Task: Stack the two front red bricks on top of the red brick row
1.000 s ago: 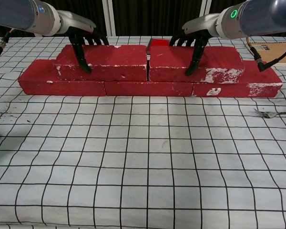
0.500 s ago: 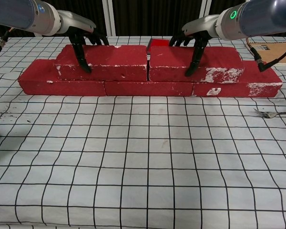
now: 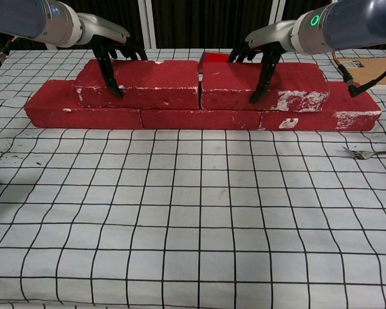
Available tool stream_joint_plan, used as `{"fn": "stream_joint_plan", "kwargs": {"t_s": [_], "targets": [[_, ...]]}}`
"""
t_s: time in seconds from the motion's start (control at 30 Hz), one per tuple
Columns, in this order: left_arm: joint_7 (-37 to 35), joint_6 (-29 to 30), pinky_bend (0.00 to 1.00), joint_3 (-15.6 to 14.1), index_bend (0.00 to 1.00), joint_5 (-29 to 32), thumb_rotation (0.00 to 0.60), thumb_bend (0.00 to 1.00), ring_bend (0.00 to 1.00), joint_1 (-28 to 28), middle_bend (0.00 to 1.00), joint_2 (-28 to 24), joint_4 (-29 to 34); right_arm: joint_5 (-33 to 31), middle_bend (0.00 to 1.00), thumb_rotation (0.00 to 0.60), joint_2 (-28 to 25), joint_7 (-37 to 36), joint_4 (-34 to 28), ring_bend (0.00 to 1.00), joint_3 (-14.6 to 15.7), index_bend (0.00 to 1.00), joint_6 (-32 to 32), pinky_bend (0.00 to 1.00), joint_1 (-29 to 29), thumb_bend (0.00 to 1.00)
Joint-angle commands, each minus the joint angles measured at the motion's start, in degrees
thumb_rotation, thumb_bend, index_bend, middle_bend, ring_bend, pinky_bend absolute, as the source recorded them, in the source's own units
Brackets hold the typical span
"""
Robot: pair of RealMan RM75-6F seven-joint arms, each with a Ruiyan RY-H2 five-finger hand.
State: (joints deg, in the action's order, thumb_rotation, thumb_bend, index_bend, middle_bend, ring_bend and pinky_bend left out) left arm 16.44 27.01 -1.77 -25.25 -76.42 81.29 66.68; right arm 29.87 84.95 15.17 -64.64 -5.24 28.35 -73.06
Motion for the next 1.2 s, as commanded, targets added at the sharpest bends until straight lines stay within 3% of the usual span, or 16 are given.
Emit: {"fn": "stream_joint_plan", "kwargs": {"t_s": [0.03,1.2], "targets": [[0.0,-0.1,0.08,-0.1,0.10,0.2,0.600,0.05,0.00,-0.1,0.12,0.0,-0.1,0.0,0.06,0.600,-0.1,-0.1,0.0,0.02,0.1,0.09,-0.2,0.14,0.0,0.09],[-0.4,-0.4,0.05,-1.2,0.08,1.4,0.600,0.00,0.00,-0.9,0.10,-0.2,0.2,1.2,0.06,0.600,0.0,-0.6,0.0,0.02,-0.3,0.09,0.8,0.11,0.4,0.07]]}}
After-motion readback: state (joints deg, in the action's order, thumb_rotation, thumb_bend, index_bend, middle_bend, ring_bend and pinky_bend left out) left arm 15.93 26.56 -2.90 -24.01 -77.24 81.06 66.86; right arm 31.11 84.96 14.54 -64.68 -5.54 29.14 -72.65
